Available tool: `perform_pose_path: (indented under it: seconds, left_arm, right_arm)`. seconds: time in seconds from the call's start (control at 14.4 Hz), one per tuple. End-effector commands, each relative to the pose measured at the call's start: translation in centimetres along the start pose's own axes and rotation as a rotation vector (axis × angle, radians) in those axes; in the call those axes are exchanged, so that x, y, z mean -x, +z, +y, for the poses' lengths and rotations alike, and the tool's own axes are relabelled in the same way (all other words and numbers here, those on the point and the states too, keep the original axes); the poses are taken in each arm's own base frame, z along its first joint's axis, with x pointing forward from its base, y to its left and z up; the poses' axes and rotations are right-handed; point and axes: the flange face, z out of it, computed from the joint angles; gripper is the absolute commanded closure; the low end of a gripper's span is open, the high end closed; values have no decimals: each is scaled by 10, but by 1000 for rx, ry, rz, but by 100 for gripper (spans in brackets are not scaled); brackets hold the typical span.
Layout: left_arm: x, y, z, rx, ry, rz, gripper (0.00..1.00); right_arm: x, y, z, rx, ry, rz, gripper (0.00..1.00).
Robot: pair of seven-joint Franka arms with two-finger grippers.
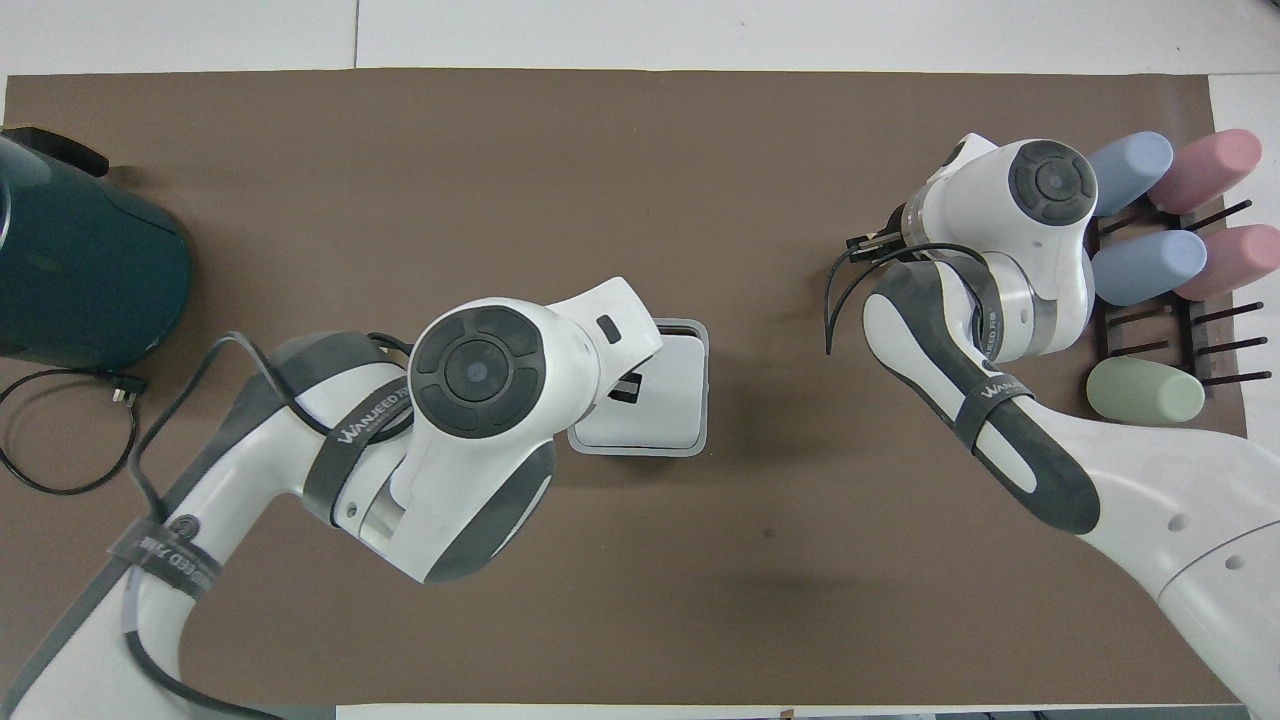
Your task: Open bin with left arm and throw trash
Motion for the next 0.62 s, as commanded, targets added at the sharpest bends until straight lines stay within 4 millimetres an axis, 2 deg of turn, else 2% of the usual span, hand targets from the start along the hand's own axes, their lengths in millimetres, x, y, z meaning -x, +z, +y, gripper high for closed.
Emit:
perform_pose_path:
  seconds: [0.0,0.14,0.21,0.28,0.35,0.42,0.49,0.55]
  left_arm:
    - [7,-27,-59,-29,-91,-45,100]
    - [7,-42,-99,-42,-157,-64,100]
    - [7,-48,-117,-47,-187,-71,77]
    - [7,-53,-136,-51,-219,-78,43]
    - [5,-57,-155,-53,-245,-74,16]
    - [4,-61,-171,-52,-253,-67,4]
    - [2,-64,-189,-53,-258,-62,1]
    - [1,-69,-206,-52,-245,-56,0]
  right_arm:
    - [1,-40,-4,6,-18,-43,100]
    - [8,-73,-21,1,-2,-77,100]
    - [9,-89,-48,-9,6,-87,100]
    - [9,-105,-63,-11,47,-99,100]
    - [7,-121,-90,-18,93,-108,100]
    - [3,-137,-110,-25,133,-110,100]
    - [0,-152,-133,-33,186,-115,100]
    - [2,-168,-168,-44,234,-110,100]
